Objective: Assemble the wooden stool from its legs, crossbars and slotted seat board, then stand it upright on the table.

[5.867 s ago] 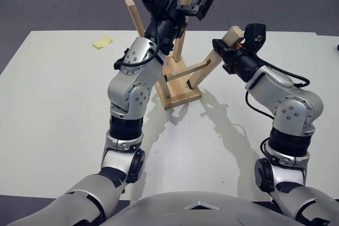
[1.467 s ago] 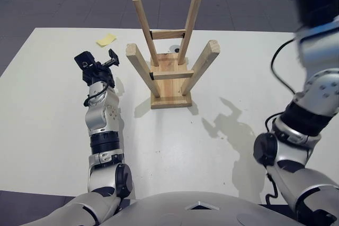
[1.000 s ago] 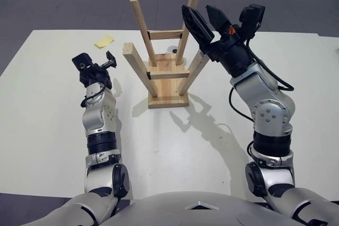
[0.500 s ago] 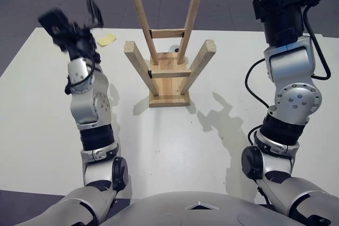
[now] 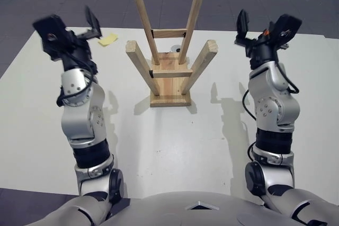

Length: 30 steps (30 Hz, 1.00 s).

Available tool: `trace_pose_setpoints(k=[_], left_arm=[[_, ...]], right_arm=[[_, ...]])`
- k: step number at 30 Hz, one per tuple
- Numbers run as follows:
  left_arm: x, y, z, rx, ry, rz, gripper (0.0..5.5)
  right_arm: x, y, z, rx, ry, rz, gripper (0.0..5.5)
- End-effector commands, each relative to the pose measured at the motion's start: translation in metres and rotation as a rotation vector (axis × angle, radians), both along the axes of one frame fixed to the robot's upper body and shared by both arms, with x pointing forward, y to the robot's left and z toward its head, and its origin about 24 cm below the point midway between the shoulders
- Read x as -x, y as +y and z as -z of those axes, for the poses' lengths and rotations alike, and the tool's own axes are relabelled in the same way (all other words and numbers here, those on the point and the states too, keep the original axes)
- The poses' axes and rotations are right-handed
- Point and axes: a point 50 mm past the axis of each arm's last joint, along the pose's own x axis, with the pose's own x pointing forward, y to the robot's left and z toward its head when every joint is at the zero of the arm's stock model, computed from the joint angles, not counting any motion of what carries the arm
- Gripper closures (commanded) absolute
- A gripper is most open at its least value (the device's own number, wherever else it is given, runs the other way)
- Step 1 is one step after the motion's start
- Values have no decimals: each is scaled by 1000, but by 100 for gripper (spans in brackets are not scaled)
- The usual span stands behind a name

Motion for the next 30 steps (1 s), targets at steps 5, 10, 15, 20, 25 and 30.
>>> trace_pose_setpoints(k=[5, 10, 15, 20, 25, 30], left_arm=[[10, -46, 16, -8, 132, 133, 10], [3, -39, 32, 14, 217, 54, 10], [13, 5, 38, 82, 228, -190, 10], [21, -33, 22, -112, 141, 125, 10], [23, -79, 44, -190, 255, 342, 10], [10, -57, 52, -187, 320, 194, 10]], right_arm=[[25, 46, 11, 77, 21, -160, 11], [24, 37, 23, 93, 94, -31, 11], [31, -17, 36, 116, 190, 299, 11], [36, -5, 25, 130, 106, 119, 11], [39, 63, 4, 77, -20, -268, 11], [32, 53, 17, 92, 57, -203, 11]])
